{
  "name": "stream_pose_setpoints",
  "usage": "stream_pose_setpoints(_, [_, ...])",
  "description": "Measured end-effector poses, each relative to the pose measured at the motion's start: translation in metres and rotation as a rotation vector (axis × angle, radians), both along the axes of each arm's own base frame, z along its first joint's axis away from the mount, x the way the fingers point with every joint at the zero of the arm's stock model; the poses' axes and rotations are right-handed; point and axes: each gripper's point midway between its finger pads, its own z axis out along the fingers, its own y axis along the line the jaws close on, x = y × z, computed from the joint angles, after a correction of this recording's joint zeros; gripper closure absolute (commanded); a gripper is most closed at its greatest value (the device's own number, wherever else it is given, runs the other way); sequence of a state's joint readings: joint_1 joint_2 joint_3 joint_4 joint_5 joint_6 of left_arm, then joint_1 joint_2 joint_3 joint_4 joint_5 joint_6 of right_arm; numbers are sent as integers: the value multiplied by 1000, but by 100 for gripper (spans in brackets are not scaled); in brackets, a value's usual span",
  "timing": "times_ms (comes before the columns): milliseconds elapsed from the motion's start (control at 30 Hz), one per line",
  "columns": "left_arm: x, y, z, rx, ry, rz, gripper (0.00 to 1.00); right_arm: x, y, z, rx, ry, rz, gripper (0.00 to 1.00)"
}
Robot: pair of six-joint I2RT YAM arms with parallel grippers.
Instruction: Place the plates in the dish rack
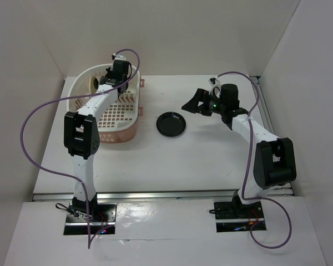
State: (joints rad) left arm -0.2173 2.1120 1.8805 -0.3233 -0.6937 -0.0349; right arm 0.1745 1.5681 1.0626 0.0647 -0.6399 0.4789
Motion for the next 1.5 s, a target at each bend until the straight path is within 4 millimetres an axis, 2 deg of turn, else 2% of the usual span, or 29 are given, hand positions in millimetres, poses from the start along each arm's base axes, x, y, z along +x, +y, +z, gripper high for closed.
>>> stream_pose_setpoints(300, [2,6,2,-6,-6,15,100,5,2,-4,1,10,10,0])
stream_pose_setpoints(667, [4,2,-29,-20,49,8,100,6,3,-6,1,17,12,0])
stream_pose_setpoints(900, [5,-1,-31,-30,56,-4,100,5,3,-6,3,15,22,0])
stream_pose_setpoints(1000, [6,1,-33,-46,54,-3,92,4,4,-6,5,15,28,0])
stream_pose_setpoints(1267, [5,6,-38,-94,59,8,83,2,5,-5,10,16,37,0])
stream_pose_setpoints(1400, [6,7,-39,-117,56,11,67,1,6,-4,15,15,47,0])
stream_pose_setpoints(1500, [6,7,-39,-125,49,15,64,0,7,-3,19,13,54,0])
